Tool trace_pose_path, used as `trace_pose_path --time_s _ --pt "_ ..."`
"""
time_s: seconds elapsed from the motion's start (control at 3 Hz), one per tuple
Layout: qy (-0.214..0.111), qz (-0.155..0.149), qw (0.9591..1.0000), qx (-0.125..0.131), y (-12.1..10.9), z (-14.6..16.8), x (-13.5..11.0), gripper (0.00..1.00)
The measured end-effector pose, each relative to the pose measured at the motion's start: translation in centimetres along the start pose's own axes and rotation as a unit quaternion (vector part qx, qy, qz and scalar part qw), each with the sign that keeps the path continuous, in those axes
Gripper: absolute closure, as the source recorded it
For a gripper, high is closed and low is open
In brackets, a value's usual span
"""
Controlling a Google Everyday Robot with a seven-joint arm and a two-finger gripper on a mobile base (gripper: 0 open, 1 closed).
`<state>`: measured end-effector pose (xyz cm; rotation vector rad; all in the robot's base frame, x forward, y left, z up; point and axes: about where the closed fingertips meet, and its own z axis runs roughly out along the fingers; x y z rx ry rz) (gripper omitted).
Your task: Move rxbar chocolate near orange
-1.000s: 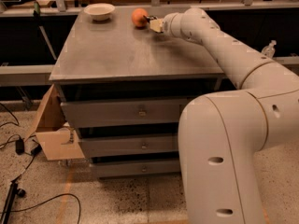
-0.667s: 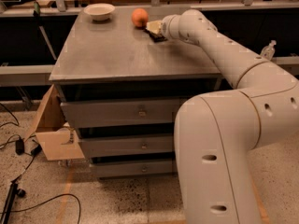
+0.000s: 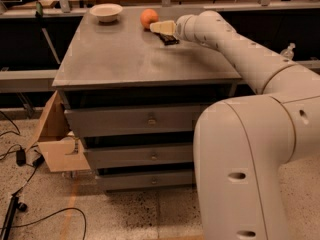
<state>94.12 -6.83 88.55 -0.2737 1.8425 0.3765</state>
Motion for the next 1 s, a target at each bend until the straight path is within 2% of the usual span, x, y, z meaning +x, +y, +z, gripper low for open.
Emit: trace_pose_path --time_s 0.33,0.67,1.0 --pt "-0.030 -0.034 0.9987 0.024 -2.1 -5.5 -1.9 0.00" --pt "-0.073 -0.118 0.9894 0.043 -1.9 -14.6 -5.7 0.00" --pt "-0.119 -0.158 0.9782 0.062 1.8 -22.2 -9.6 0.00"
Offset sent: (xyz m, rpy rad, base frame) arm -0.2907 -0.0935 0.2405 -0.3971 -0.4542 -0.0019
